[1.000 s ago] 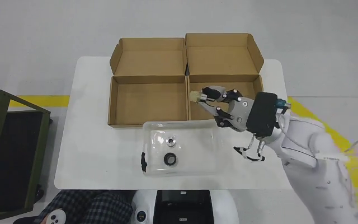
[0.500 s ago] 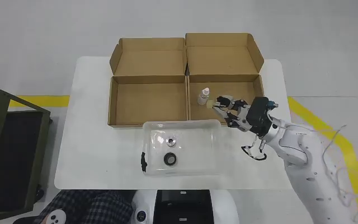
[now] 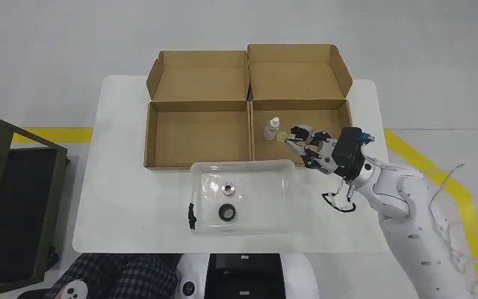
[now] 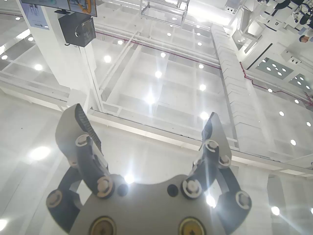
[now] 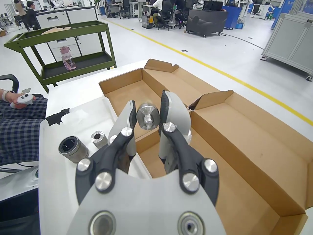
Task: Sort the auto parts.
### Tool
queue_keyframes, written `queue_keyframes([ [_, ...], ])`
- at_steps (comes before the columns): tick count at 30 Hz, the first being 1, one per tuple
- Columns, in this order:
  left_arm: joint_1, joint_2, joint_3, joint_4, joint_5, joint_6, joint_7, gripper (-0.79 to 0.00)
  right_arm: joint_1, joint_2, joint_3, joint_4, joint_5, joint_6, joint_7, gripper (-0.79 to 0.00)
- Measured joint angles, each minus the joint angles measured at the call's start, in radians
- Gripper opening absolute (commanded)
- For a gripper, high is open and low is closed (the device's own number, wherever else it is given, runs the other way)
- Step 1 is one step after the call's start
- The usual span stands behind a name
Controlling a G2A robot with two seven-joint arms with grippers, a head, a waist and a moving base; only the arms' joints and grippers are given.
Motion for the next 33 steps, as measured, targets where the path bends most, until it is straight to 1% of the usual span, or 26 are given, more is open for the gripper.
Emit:
queue_keyframes([
  [11, 0.000, 0.000, 0.000, 0.000, 0.000, 0.000, 0.000, 0.000, -0.001, 0.000, 0.000, 0.000, 0.000, 0.001, 0.000, -0.785],
  [14, 0.000, 0.000, 0.000, 0.000, 0.000, 0.000, 0.000, 0.000, -0.013, -0.001, -0.002, -0.003, 0.003, 0.020, 0.007, -0.785],
  [17, 0.000, 0.000, 0.000, 0.000, 0.000, 0.000, 0.000, 0.000, -0.015, 0.000, 0.003, 0.001, 0.010, 0.037, 0.025, -0.785],
  [26, 0.000, 0.000, 0.000, 0.000, 0.000, 0.000, 0.000, 0.000, 0.023, -0.002, 0.003, 0.043, 0.072, 0.099, 0.097, -0.785],
  [33, 0.000, 0.000, 0.000, 0.000, 0.000, 0.000, 0.000, 0.000, 0.051, -0.003, 0.005, 0.087, 0.078, 0.144, 0.155, -0.785],
])
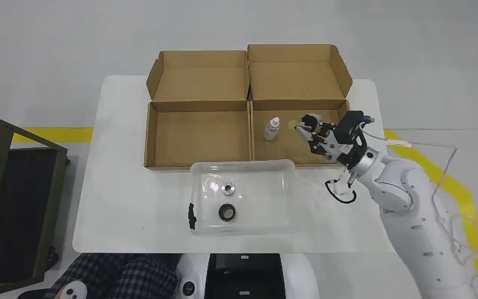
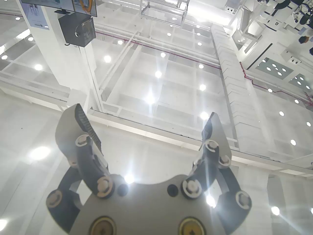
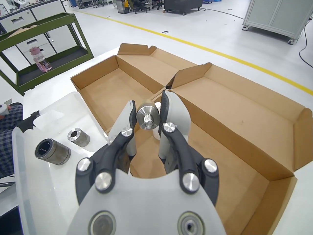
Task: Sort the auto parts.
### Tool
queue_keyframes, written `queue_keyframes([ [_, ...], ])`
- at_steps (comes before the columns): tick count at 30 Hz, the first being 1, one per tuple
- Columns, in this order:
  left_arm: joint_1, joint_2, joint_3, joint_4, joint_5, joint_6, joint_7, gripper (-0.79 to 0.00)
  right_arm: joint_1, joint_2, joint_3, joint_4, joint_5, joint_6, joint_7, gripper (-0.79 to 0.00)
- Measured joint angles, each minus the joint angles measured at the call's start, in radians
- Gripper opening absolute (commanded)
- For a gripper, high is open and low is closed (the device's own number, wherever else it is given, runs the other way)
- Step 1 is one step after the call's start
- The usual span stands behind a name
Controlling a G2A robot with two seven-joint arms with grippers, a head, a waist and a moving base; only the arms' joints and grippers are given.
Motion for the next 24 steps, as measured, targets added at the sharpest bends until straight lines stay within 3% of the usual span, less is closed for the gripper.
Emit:
queue_keyframes([
  [11, 0.000, 0.000, 0.000, 0.000, 0.000, 0.000, 0.000, 0.000, 0.027, -0.005, -0.049, 0.019, -0.104, 0.106, 0.093, -0.785],
  [24, 0.000, 0.000, 0.000, 0.000, 0.000, 0.000, 0.000, 0.000, 0.143, -0.029, -0.163, 0.115, -0.138, 0.223, 0.255, -0.785],
])
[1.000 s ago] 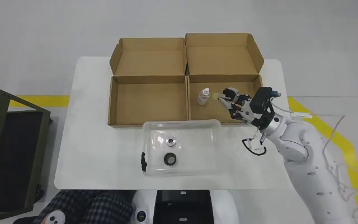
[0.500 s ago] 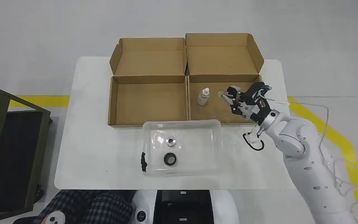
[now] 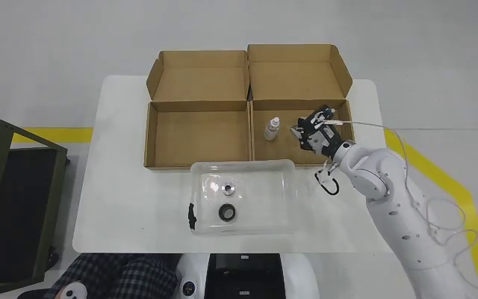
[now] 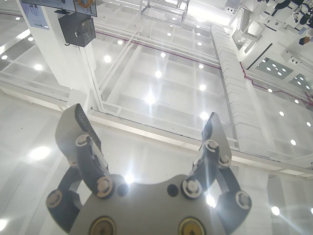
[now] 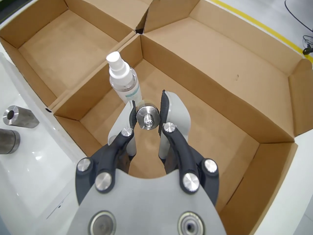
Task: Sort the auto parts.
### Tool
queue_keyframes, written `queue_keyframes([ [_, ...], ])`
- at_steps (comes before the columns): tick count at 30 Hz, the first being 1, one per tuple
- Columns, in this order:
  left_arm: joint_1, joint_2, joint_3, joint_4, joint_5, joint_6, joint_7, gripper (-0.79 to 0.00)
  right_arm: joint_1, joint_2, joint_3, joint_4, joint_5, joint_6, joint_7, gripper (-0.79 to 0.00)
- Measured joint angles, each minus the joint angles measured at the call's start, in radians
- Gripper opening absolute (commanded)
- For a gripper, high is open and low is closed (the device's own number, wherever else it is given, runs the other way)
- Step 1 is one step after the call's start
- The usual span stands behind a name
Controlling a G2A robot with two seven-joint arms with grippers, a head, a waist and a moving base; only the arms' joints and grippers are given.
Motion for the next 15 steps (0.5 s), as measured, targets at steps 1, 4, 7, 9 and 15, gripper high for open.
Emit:
queue_keyframes([
  [1, 0.000, 0.000, 0.000, 0.000, 0.000, 0.000, 0.000, 0.000, 0.007, -0.001, -0.007, 0.005, -0.003, 0.006, 0.013, -0.785],
  [4, 0.000, 0.000, 0.000, 0.000, 0.000, 0.000, 0.000, 0.000, 0.028, -0.006, -0.029, 0.021, -0.012, 0.024, 0.054, -0.785],
  [7, 0.000, 0.000, 0.000, 0.000, 0.000, 0.000, 0.000, 0.000, 0.050, -0.012, -0.053, 0.036, -0.025, 0.038, 0.091, -0.785],
  [9, 0.000, 0.000, 0.000, 0.000, 0.000, 0.000, 0.000, 0.000, 0.065, -0.016, -0.070, 0.049, -0.032, 0.050, 0.112, -0.785],
  [15, 0.000, 0.000, 0.000, 0.000, 0.000, 0.000, 0.000, 0.000, 0.107, -0.029, -0.110, 0.088, -0.046, 0.076, 0.149, -0.785],
])
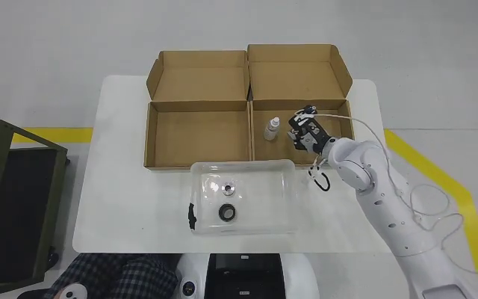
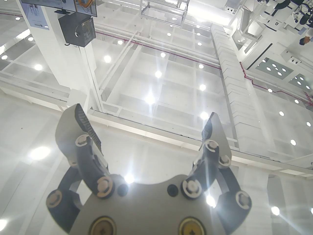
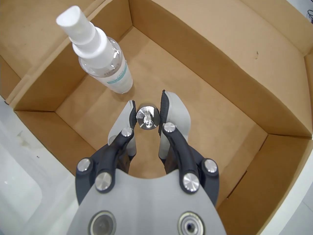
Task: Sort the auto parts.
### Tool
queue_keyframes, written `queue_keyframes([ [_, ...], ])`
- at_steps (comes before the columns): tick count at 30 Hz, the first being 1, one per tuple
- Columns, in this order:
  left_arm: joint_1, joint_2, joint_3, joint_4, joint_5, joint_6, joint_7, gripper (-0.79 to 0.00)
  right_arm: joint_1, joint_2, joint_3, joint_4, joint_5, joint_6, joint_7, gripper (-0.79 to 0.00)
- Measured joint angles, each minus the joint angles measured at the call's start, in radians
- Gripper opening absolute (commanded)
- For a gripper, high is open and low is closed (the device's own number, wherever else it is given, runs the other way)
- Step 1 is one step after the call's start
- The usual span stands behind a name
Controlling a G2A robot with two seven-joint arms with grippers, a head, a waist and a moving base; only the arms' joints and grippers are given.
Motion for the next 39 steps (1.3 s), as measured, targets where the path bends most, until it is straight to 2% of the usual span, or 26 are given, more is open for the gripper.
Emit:
queue_keyframes([
  [10, 0.000, 0.000, 0.000, 0.000, 0.000, 0.000, 0.000, 0.000, 0.035, -0.014, -0.036, 0.023, -0.026, 0.039, 0.054, -0.785],
  [18, 0.000, 0.000, 0.000, 0.000, 0.000, 0.000, 0.000, 0.000, 0.067, -0.026, -0.060, 0.047, -0.013, 0.047, 0.117, -0.597],
  [21, 0.000, 0.000, 0.000, 0.000, 0.000, 0.000, 0.000, 0.000, 0.077, -0.031, -0.075, 0.055, -0.020, 0.048, 0.127, -0.453],
  [23, 0.000, 0.000, 0.000, 0.000, 0.000, 0.000, 0.000, 0.000, 0.082, -0.033, -0.083, 0.058, -0.023, 0.049, 0.133, -0.397],
  [24, 0.000, 0.000, 0.000, 0.000, 0.000, 0.000, 0.000, 0.000, 0.084, -0.035, -0.088, 0.057, -0.024, 0.050, 0.135, -0.305],
  [25, 0.000, 0.000, 0.000, 0.000, 0.000, 0.000, 0.000, 0.000, 0.086, -0.037, -0.091, 0.057, -0.026, 0.051, 0.136, -0.129],
  [26, 0.000, 0.000, 0.000, 0.000, 0.000, 0.000, 0.000, 0.000, 0.087, -0.038, -0.093, 0.055, -0.028, 0.051, 0.136, -0.025],
  [27, 0.000, 0.000, 0.000, 0.000, 0.000, 0.000, 0.000, 0.000, 0.088, -0.039, -0.095, 0.052, -0.030, 0.052, 0.136, 0.000],
  [32, 0.000, 0.000, 0.000, 0.000, 0.000, 0.000, 0.000, 0.000, 0.064, -0.036, -0.074, 0.003, -0.037, 0.068, 0.119, 0.000],
  [39, 0.000, 0.000, 0.000, 0.000, 0.000, 0.000, 0.000, 0.000, -0.087, -0.003, 0.051, -0.202, -0.041, 0.018, 0.078, 0.000],
])
